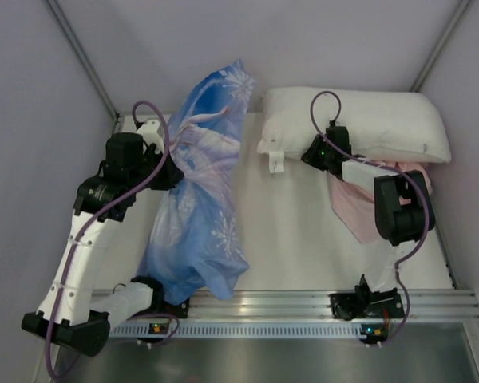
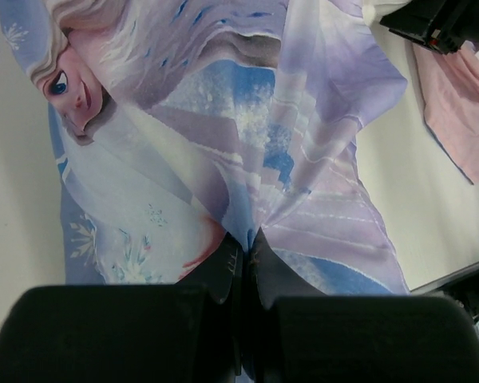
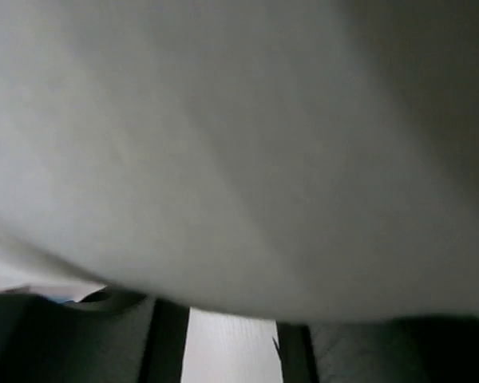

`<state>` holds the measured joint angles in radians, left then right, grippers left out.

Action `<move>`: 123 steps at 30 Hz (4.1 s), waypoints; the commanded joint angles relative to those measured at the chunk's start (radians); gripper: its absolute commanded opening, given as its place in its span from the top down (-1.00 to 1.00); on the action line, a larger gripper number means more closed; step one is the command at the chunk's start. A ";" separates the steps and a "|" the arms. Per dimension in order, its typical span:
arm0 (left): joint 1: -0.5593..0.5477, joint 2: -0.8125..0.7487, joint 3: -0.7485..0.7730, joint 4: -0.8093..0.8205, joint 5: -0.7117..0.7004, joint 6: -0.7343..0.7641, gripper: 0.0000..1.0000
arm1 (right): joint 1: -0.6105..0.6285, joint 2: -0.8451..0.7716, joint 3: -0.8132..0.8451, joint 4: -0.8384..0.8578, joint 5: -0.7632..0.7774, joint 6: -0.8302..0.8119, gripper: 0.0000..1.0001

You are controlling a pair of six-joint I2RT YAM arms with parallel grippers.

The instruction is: Remove the pillowcase from the pillow

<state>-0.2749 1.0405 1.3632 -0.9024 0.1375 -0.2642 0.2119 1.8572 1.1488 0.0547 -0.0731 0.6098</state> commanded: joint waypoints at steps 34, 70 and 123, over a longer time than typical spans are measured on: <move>0.000 -0.395 -0.073 0.163 0.540 -0.092 1.00 | 0.201 -1.250 -0.296 -0.271 -0.149 -0.064 -0.99; 0.000 -0.402 -0.157 0.163 0.614 -0.098 1.00 | 0.061 -0.995 -0.135 0.100 -0.263 0.110 -0.91; -0.003 -0.569 -0.772 0.321 0.666 -0.557 1.00 | 0.058 -1.523 -0.104 -0.865 0.654 0.067 1.00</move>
<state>-0.2768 0.4850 0.6109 -0.6411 0.6926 -0.8257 0.2783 0.3283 1.0027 -0.8043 0.5049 0.6918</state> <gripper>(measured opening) 0.014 0.004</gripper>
